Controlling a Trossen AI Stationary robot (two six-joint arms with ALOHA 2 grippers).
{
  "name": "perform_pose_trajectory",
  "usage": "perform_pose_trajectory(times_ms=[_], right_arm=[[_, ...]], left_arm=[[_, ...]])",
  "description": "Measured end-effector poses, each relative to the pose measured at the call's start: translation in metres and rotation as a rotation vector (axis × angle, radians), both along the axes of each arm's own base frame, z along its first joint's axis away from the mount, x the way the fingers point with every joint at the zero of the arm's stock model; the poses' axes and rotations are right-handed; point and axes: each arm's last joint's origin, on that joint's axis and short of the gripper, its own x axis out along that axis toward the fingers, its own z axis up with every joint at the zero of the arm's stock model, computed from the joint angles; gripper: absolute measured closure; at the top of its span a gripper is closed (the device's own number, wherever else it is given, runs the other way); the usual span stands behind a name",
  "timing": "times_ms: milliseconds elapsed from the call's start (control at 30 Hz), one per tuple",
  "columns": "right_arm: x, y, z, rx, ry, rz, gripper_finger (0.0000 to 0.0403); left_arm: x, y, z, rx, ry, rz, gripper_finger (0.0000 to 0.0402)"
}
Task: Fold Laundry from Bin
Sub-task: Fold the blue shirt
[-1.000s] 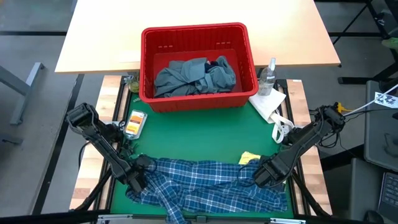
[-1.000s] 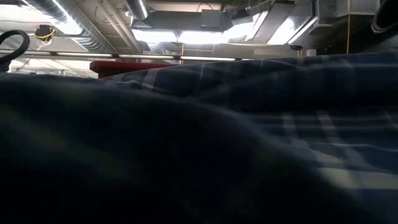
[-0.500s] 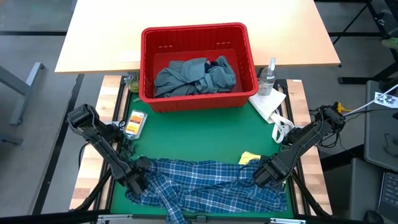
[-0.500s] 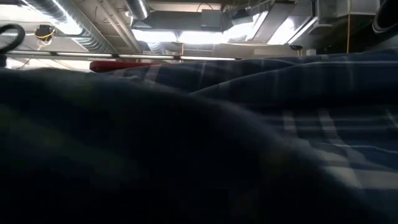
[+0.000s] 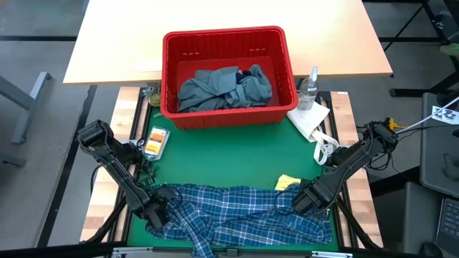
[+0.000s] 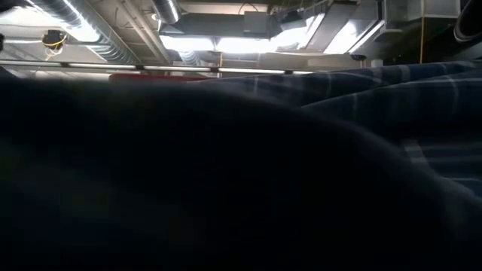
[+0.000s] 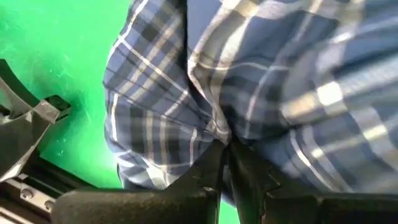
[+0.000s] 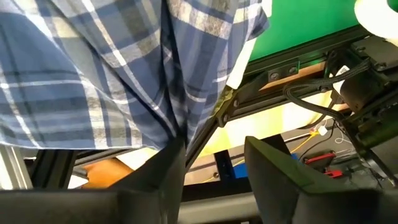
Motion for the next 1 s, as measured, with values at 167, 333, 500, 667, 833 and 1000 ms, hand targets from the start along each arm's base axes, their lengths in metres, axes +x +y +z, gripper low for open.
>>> perform_pose_trajectory(times_ms=[167,333,500,667,833,1000], right_arm=[[-0.001,-0.001,0.002,0.01,-0.008,0.01,0.0236],[-0.005,-0.005,0.01,0.024,-0.046,0.016,0.0236],[-0.011,-0.01,0.02,0.045,-0.089,0.007,0.0236],[-0.015,-0.015,0.027,0.05,-0.135,0.014,0.0236],[-0.013,-0.018,0.027,-0.026,-0.227,0.045,0.0236],[-0.003,-0.015,0.025,-0.071,-0.392,0.07,0.0236]], left_arm=[[-0.003,-0.009,0.012,-0.001,-0.009,-0.03,0.0378],[-0.003,-0.02,0.024,-0.018,-0.063,-0.062,0.0378],[-0.002,-0.026,0.033,-0.016,-0.126,-0.075,0.0378],[-0.001,-0.027,0.034,-0.016,-0.143,-0.074,0.0378],[-0.001,-0.027,0.034,-0.017,-0.143,-0.076,0.0378],[-0.001,-0.028,0.034,-0.029,-0.126,-0.081,0.0378]])
